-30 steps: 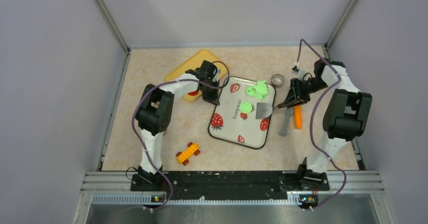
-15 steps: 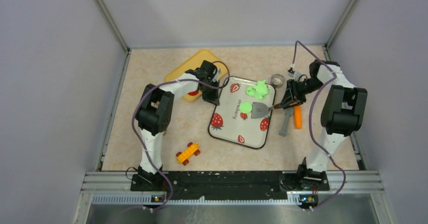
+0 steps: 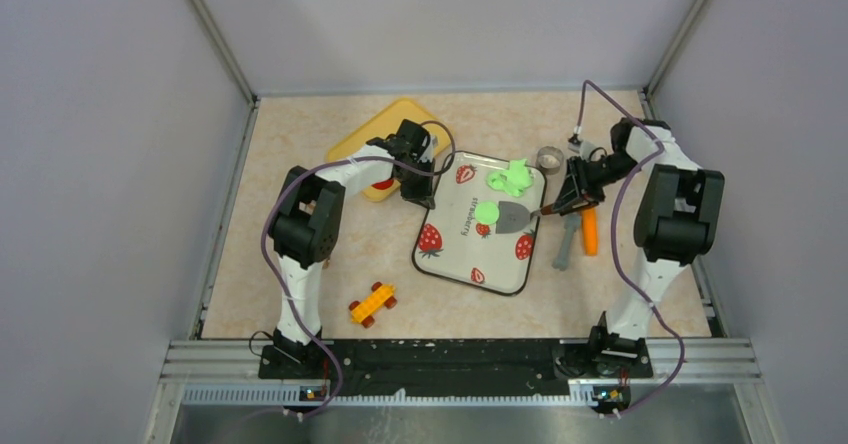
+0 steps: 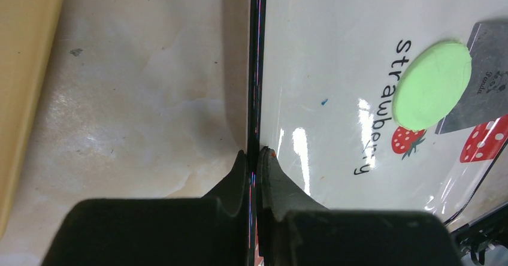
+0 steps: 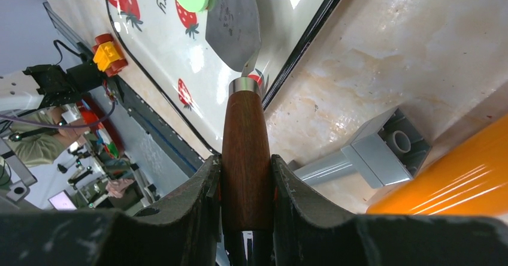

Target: Roll out the dumpling wrappers from the dough

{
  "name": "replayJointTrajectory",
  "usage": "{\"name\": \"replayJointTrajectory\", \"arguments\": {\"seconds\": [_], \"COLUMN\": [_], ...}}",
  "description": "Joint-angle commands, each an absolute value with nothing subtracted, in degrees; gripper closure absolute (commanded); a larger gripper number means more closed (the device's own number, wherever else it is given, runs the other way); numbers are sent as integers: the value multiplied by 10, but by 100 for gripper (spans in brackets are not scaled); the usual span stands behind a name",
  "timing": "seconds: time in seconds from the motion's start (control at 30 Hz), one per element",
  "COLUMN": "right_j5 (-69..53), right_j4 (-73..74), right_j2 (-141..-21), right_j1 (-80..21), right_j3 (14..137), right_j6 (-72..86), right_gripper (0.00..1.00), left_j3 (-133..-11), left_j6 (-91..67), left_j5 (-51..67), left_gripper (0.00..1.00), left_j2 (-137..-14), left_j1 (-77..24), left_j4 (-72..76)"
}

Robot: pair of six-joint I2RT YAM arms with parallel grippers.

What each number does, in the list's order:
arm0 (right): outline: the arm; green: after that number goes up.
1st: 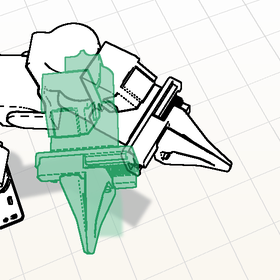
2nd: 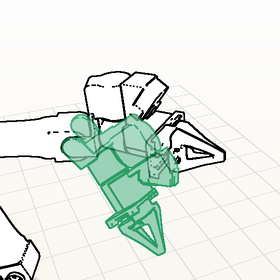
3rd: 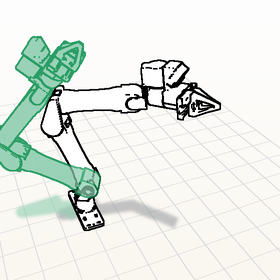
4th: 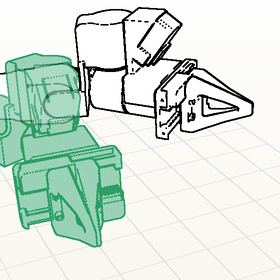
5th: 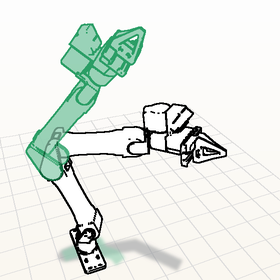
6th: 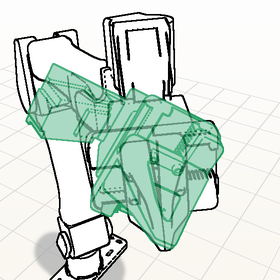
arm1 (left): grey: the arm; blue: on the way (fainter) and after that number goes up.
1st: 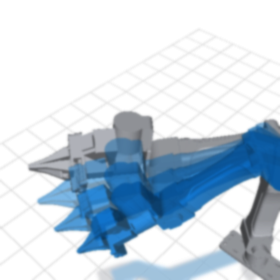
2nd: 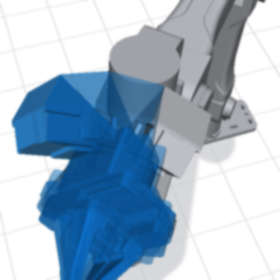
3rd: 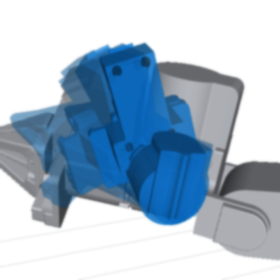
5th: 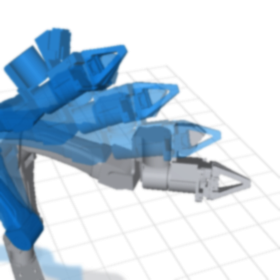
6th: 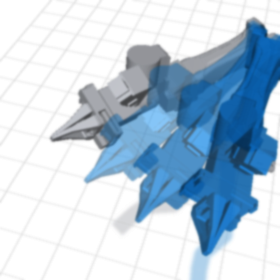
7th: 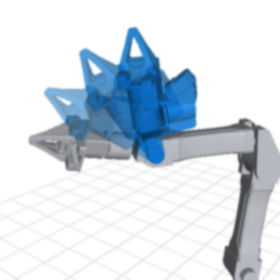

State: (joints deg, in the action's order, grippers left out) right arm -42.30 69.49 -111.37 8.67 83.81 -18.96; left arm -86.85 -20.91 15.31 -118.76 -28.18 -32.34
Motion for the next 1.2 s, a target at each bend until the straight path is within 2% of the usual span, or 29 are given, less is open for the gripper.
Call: {"name": "replayJointTrajectory", "arguments": {"seconds": [0.0, 0.47, 0.83, 1.17], "right_j5": [-397, -412, -473, -497], "right_j4": [682, 665, 664, 712], "right_j2": [-1123, -1139, -1145, -1093], "right_j1": [71, 37, 31, 39], "right_j3": [860, 865, 880, 893], "right_j6": [-199, -192, -210, -238], "right_gripper": [100, 100, 100, 100], "left_j3": [-865, -865, -864, -865], "left_j6": [-203, -200, -194, -191], "left_j5": [164, 173, 175, 176], "left_gripper": [100, 100, 100, 100], "left_j2": [-1188, -1190, -1190, -1192], "left_j1": [-289, -289, -289, -289], "left_j4": [-329, -327, -327, -328]}}
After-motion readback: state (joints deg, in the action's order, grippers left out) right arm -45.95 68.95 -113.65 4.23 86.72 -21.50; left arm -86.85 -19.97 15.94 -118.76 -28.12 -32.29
